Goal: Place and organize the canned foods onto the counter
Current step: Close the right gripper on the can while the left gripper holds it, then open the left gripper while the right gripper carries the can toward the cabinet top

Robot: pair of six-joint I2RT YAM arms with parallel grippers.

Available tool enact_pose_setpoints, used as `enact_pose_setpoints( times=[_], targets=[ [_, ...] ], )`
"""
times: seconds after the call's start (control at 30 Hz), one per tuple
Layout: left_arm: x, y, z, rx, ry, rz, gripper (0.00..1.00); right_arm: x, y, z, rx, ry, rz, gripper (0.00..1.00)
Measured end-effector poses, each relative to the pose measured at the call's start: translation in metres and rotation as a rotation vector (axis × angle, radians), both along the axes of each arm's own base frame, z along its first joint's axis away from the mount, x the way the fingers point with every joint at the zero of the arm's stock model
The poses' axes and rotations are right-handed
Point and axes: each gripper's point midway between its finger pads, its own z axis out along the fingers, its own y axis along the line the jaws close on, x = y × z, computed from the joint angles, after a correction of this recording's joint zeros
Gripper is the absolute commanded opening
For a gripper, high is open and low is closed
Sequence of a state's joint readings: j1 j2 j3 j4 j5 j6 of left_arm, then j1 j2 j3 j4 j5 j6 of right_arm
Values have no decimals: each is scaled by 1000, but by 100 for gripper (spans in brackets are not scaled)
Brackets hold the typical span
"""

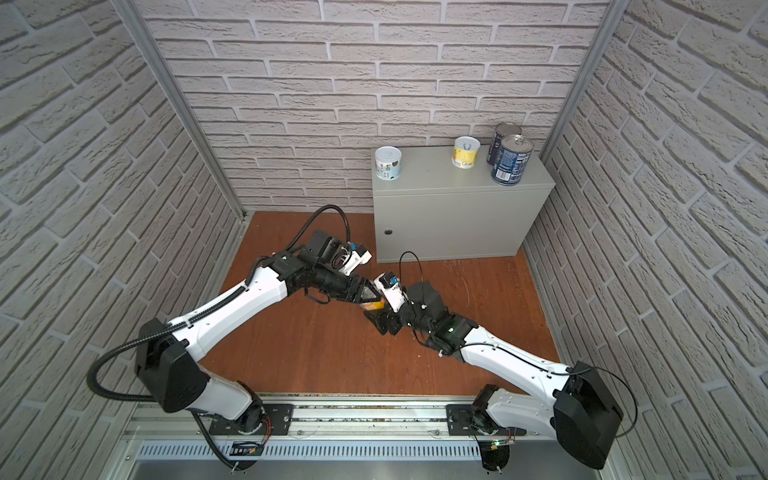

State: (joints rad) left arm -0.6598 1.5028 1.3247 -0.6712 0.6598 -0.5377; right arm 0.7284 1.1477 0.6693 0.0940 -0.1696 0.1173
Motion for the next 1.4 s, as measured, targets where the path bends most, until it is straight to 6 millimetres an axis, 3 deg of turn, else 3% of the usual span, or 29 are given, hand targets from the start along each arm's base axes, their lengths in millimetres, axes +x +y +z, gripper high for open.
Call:
enact_pose_setpoints(
  times=[0.27, 0.4, 0.57, 0.6, 0.63, 1.0, 1.2, 1.4],
  targets=[
    [3, -2, 3, -15, 8, 18, 37, 2, -1, 2, 10, -20, -12, 60],
    [4, -5, 6, -34, 10, 19, 43, 2, -4, 6, 15, -36, -28, 59],
    [8, -8, 7, -58, 8, 33, 75, 3, -7, 9, 18, -41, -42, 56],
    [9, -8, 6, -61, 9, 39, 90, 3, -7, 9, 19, -39, -45, 54],
    [11, -8, 6, -66, 10, 46, 98, 3, -7, 8, 22, -32, -49, 53],
    [31, 9, 7, -94, 18, 147, 99, 6, -9, 8, 40, -8, -86, 53],
    [54, 45, 26, -120, -82, 280, 99, 15, -17, 5, 17, 16, -162, 52],
    [71, 79, 51, -151, -189, 400, 98, 24, -12, 13, 26, 19, -183, 52]
  ],
)
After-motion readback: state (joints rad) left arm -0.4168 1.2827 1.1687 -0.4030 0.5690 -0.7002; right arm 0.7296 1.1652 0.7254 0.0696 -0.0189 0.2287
